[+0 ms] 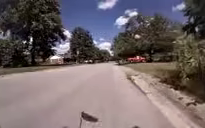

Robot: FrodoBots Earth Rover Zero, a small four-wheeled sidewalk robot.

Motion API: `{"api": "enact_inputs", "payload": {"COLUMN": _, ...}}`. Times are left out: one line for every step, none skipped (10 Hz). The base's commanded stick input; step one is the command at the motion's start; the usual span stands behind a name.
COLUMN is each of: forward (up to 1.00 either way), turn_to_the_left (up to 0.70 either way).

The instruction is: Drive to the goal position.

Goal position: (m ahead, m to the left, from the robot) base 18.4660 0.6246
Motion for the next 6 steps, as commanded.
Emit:
{"api": "enact_inputs", "payload": {"forward": 0.85, "turn_to_the_left": -0.33}}
{"api": "enact_inputs", "payload": {"forward": 0.85, "turn_to_the_left": -0.27}}
{"api": "enact_inputs", "payload": {"forward": 0.85, "turn_to_the_left": 0.0}}
{"api": "enact_inputs", "payload": {"forward": 0.85, "turn_to_the_left": 0.0}}
{"api": "enact_inputs", "payload": {"forward": 0.85, "turn_to_the_left": 0.0}}
{"api": "enact_inputs", "payload": {"forward": 0.85, "turn_to_the_left": 0.0}}
